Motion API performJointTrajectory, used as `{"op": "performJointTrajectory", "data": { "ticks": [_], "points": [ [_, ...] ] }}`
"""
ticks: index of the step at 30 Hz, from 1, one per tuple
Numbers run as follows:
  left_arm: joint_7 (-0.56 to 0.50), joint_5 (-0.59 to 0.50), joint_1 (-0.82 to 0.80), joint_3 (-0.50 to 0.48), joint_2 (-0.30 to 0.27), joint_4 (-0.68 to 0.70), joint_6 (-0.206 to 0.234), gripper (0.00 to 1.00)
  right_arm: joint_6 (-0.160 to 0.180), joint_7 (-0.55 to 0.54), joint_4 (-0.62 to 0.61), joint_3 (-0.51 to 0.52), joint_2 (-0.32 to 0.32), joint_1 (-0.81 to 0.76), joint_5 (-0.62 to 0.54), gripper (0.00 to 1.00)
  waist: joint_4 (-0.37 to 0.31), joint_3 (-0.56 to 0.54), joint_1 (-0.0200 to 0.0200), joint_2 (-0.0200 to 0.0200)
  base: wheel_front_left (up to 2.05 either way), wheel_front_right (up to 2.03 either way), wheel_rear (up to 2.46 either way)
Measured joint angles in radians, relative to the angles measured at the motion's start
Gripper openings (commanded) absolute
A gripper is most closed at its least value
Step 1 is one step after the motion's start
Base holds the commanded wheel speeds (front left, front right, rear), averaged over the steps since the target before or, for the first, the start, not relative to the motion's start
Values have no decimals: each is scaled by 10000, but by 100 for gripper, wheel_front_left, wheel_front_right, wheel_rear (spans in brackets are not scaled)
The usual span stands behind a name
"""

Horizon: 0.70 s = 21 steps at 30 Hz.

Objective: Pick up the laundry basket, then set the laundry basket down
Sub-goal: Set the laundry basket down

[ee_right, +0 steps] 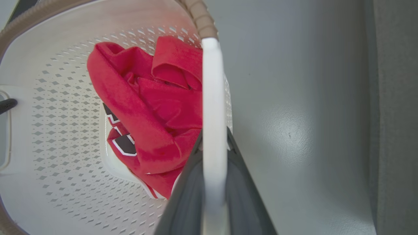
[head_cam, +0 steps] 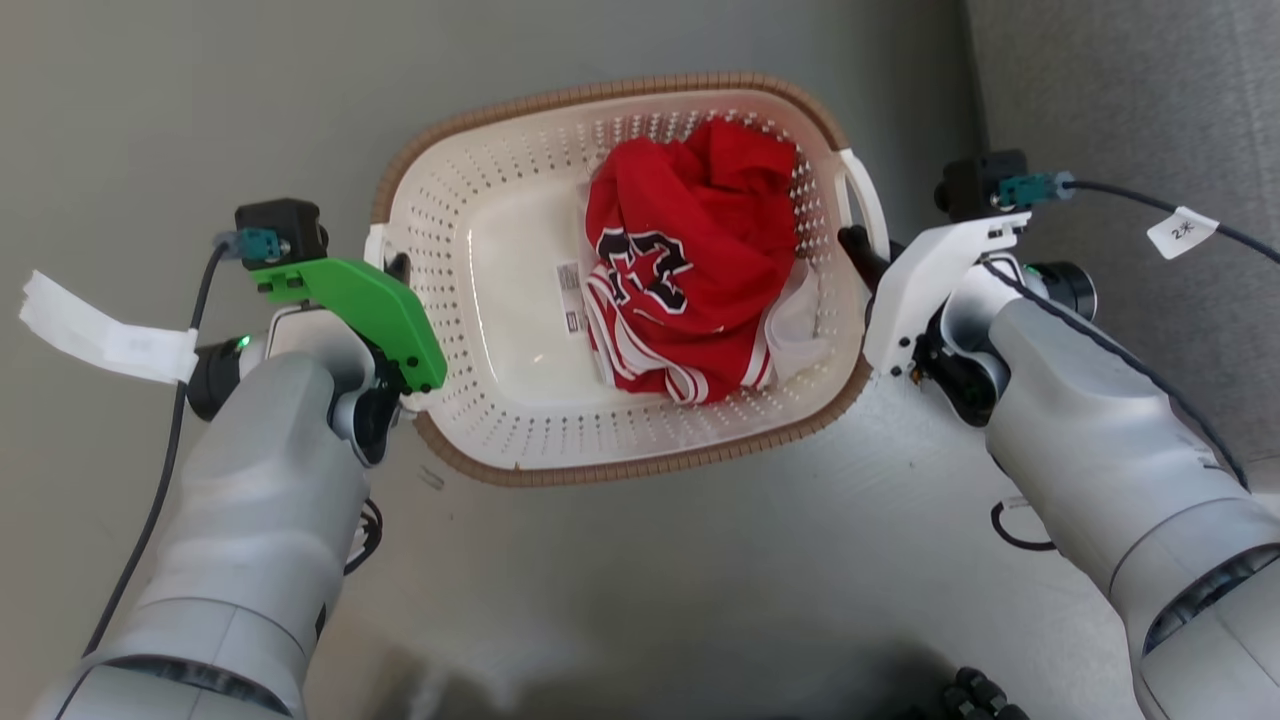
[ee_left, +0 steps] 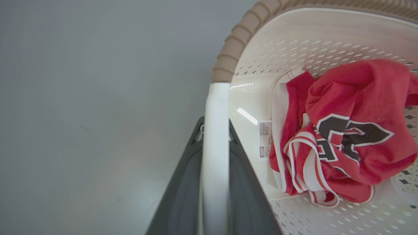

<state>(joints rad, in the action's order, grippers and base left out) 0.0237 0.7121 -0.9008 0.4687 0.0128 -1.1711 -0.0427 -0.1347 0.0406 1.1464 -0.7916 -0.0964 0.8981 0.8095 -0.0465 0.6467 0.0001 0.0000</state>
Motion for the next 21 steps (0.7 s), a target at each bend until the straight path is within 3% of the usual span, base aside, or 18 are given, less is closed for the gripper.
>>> {"op": "performJointTrajectory", "data": {
  "ticks": [21],
  "points": [
    [525, -33, -532, 79, 77, -190, -2, 0, 119, 807, 389, 19, 35, 643, -192, 0, 83, 1817, 0, 0, 0, 0, 0]
  ]
}}
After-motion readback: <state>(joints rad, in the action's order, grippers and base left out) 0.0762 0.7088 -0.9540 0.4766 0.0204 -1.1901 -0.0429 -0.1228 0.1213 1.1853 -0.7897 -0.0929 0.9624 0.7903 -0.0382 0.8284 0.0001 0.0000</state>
